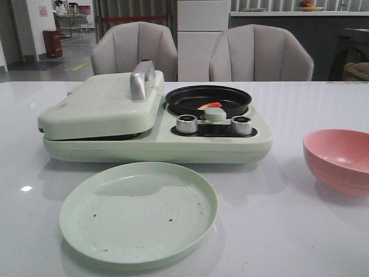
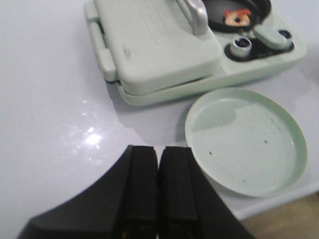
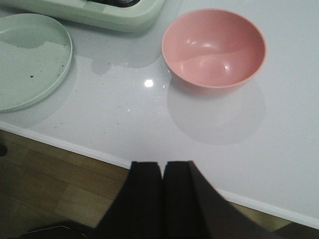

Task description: Make breakfast with bread and shrimp

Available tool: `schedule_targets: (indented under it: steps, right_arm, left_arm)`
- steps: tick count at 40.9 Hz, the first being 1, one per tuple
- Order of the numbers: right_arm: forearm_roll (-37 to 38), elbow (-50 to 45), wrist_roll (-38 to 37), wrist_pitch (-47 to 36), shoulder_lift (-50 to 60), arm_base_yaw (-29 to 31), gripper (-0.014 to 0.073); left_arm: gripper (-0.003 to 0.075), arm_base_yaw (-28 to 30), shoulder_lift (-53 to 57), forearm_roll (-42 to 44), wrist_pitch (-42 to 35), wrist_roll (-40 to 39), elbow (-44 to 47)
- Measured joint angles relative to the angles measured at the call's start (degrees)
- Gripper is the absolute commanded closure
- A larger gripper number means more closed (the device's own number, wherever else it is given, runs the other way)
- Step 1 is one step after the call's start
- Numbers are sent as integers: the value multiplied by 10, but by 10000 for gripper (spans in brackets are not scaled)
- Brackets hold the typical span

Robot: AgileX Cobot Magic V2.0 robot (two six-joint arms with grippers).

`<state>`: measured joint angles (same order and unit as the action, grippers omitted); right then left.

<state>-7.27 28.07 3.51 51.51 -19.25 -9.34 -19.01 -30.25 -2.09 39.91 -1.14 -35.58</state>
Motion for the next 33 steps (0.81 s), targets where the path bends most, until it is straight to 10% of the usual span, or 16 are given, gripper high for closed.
schedule_targets:
  steps: [13, 33]
  right_arm:
    - [0, 0, 0, -1, 0, 0, 547]
    - [-1, 0, 0, -1, 0, 0, 547]
  left_arm:
    - [619, 109, 191, -3, -232, 0, 229]
    - [619, 186, 305, 8, -326, 0, 357]
